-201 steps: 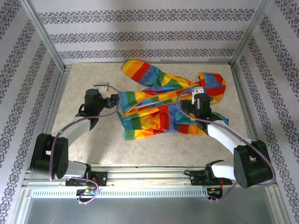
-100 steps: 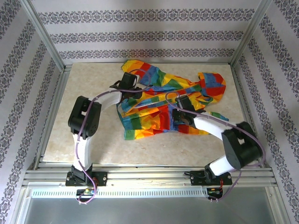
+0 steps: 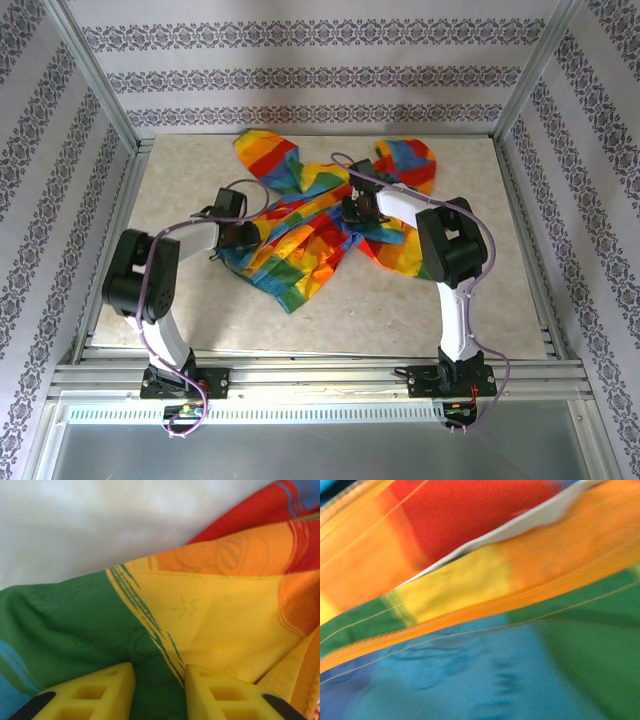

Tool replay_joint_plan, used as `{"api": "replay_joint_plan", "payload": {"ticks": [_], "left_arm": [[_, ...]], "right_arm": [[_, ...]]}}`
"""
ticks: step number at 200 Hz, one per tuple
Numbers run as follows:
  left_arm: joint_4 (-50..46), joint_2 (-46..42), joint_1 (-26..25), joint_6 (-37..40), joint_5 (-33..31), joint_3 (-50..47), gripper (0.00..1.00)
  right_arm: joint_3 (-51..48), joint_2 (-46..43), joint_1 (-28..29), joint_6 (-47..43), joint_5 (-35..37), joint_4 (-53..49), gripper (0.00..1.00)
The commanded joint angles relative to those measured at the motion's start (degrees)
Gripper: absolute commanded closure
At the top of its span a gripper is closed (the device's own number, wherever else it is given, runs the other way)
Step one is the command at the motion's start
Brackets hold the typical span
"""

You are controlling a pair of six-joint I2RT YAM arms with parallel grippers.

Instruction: Zip up the jacket

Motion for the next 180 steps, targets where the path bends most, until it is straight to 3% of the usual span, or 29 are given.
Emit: {"api": "replay_joint_plan", "payload": {"ticks": [1, 30, 51, 97, 117, 142, 180], "left_arm": [[-3.6, -3.9, -0.4, -7.2, 2.1, -9.8, 0.68], [0.6, -12.9, -2.7, -15.1, 4.3, -19.0, 0.7], [-1.5, -17.9, -6.3, -16.2, 4.1, -19.3, 0.7], [-16.2, -25.4, -5.7, -7.4, -0.4, -9.8, 0.64], [-18.1, -22.2, -4.4, -3.2, -0.2, -3.8, 0.64], [-16.5, -11.8, -4.2, -1.1, 2.0, 5.5, 0.67], [-10.6, 8.0, -7.8, -1.8, 7.6, 21.8, 0.74]], "right_arm": [[9.7, 6.3, -0.5, -3.6, 0.7, -9.2, 0.87], [20.6, 10.0, -0.9, -6.4, 0.8, -14.0, 0.87], [24.2, 8.8, -1.5, -8.1, 0.6, -17.2, 0.83], [11.9, -4.6, -1.1, -8.7, -1.2, -17.5, 0.73], [2.5, -10.5, 1.3, -7.8, -2.4, -16.1, 0.72], [-9.6, -15.6, 5.3, -2.4, -4.7, -10.1, 0.72], [-15.1, -12.6, 10.0, 0.8, -5.0, -7.0, 0.76]]}}
